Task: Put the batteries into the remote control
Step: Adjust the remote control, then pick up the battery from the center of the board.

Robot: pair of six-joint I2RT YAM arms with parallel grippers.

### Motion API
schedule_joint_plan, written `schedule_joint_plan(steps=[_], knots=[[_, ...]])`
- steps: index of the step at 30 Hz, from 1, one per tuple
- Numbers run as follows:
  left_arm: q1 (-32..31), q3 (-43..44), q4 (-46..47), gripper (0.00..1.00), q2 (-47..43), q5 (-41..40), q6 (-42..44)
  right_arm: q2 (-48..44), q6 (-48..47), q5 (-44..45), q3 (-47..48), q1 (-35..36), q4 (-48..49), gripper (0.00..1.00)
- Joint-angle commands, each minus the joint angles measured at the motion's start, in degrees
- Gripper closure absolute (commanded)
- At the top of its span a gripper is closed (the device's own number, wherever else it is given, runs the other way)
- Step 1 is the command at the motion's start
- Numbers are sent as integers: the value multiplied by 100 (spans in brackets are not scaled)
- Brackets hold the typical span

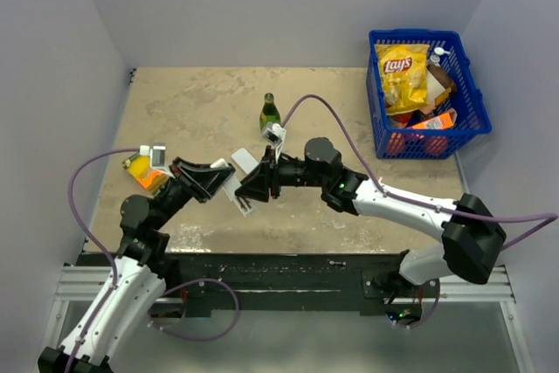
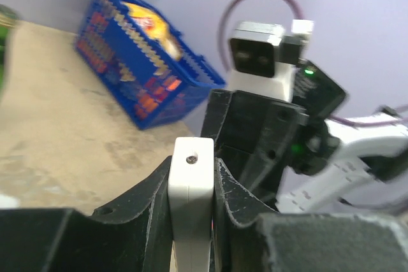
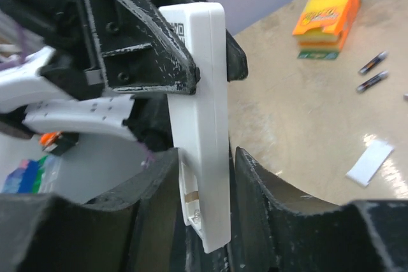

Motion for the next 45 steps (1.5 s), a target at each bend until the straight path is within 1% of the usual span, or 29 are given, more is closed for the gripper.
schedule_joint_plan(steps=[1,2,3,4,6,7,9,10,12,13,15,16,19,20,21,24,26,28,31,33,34,37,40,43,45], knots=[[14,1216,-2743,100,-196,-1880,1573,269,-1120,743,979,-2,-1077,50],[14,1383,-3025,100,-214,-2199,1862,357,-1244,822,1120,-10,-1401,45],[14,1680,-3698,100,-249,-2498,1978,558,-1333,1075,1261,-19,-1561,36],[14,1796,-3957,100,-267,-3137,2075,647,-1386,1200,1541,-19,-1701,33],[14,2086,-4580,100,-363,-3755,2312,1023,-1570,1437,1832,-37,-2088,28],[14,2157,-4758,100,-407,-4341,2374,1182,-1632,1691,2130,-37,-2211,27],[14,2298,-5127,100,-564,-4854,2611,1472,-1781,1886,2465,-45,-2554,27],[14,2325,-5190,100,-618,-5205,2708,1831,-1860,2043,2788,-45,-2642,27],[14,2369,-5348,100,-767,-5515,2945,2254,-1913,2202,3168,-45,-2967,27],[14,2369,-5357,100,-811,-5760,3015,2665,-1966,2377,3605,-37,-3212,27],[14,2334,-5375,100,-934,-5955,3200,3141,-1984,2527,4038,-37,-3459,28],[14,2316,-5384,100,-970,-6121,3235,3587,-2001,2633,4466,-28,-3704,28],[14,2185,-5279,100,-1128,-6298,3315,4179,-1862,3010,5207,-28,-4021,30],[14,2106,-5235,100,-1172,-6307,3332,4529,-1843,3159,5391,-28,-4093,31],[14,2079,-5147,100,-1233,-6290,3350,4715,-1826,3239,5733,-19,-4154,31],[58,2044,-5094,100,-1260,-6298,3420,5261,-1957,3371,6322,68,-4269,33],[102,2017,-5067,100,-1242,-6211,3447,5585,-2255,3346,6605,130,-4366,34],[145,2008,-5076,100,-1181,-6070,3447,5771,-2544,3310,6948,157,-4523,39],[181,2017,-5076,100,-1093,-5947,3447,6105,-2949,3310,7440,157,-4909,41],[207,2017,-5076,100,-1084,-5868,3447,6271,-3135,3100,7694,148,-5068,42],[225,2008,-5067,100,-1084,-5842,3447,6307,-3396,3012,7739,157,-5156,43],[242,2008,-5067,100,-1093,-5806,3438,6439,-3635,2827,7845,157,-5245,43],[251,2008,-5067,100,-1084,-5797,3447,6588,-3724,2792,7959,157,-5358,47],[251,2000,-5076,100,-1075,-5771,3447,6659,-3724,2836,7995,157,-5385,53],[260,2000,-5076,100,-1067,-5753,3447,6686,-3724,2862,7960,148,-5386,55]])
